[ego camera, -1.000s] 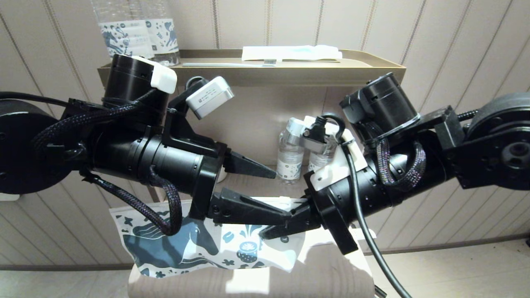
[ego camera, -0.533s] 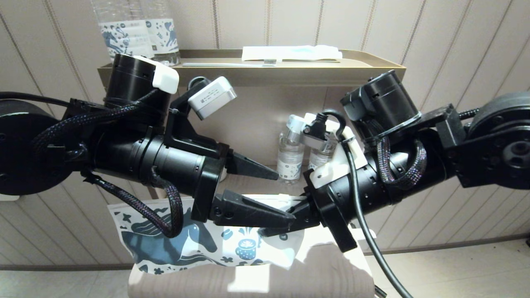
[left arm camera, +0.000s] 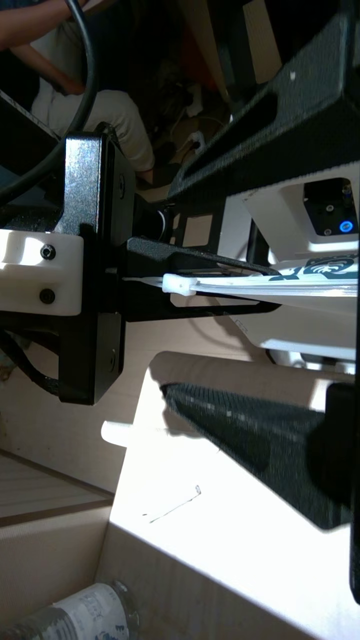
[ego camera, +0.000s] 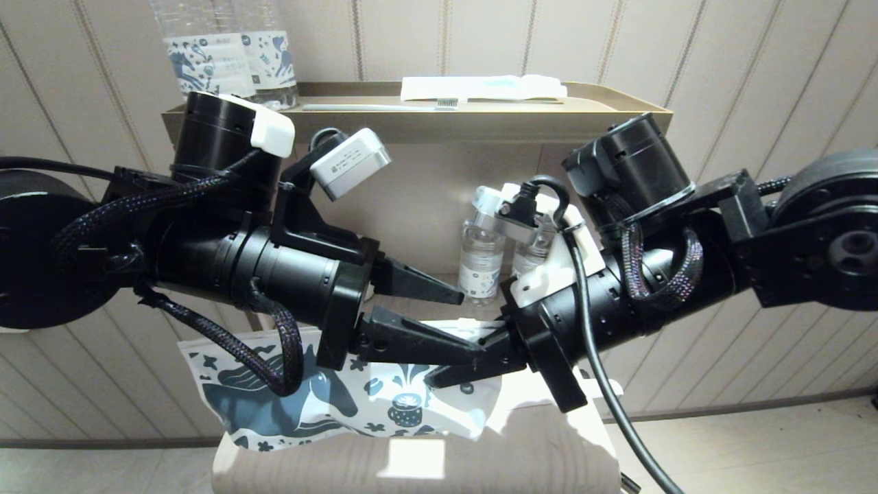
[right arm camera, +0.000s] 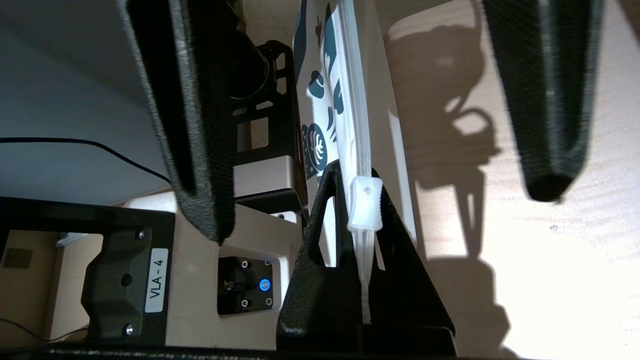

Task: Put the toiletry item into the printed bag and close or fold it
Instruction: Hand it to the other hand

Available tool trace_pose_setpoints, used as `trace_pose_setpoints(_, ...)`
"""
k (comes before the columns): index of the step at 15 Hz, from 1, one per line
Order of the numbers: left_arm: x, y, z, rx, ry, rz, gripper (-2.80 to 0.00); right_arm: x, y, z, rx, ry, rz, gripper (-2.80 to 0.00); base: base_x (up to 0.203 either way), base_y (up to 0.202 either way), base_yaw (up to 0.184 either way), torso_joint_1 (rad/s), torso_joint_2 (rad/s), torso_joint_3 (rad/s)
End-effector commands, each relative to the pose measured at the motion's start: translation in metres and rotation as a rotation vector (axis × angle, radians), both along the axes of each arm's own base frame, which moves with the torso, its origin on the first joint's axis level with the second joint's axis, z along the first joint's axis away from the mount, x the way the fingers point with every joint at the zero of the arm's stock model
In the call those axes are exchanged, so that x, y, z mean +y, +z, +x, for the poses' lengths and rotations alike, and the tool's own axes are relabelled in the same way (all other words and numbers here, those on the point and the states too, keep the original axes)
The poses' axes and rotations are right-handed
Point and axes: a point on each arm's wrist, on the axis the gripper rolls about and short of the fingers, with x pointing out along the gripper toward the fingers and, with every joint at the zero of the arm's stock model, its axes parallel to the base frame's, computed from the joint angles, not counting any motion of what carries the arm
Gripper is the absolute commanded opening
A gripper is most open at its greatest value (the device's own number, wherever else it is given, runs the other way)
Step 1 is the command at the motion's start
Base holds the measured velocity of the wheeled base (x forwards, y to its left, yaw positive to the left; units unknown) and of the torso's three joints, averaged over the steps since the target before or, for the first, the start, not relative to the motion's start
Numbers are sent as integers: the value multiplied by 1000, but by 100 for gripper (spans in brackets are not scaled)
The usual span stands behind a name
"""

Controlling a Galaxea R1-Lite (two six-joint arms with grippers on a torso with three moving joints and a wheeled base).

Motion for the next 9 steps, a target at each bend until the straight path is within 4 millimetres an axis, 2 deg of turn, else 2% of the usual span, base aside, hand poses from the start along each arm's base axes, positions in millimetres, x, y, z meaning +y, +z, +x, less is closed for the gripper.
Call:
trace_pose_setpoints(1,1,3,-2,9,-2,-6,-280,0,-1,0,9,2,-1,-280,0,0,0,0,0,0)
trace_pose_setpoints(9,1,0,-3,20,-10,-4,-280,-3,1,1,7,-8,2,-280,0,0,0,0,0,0)
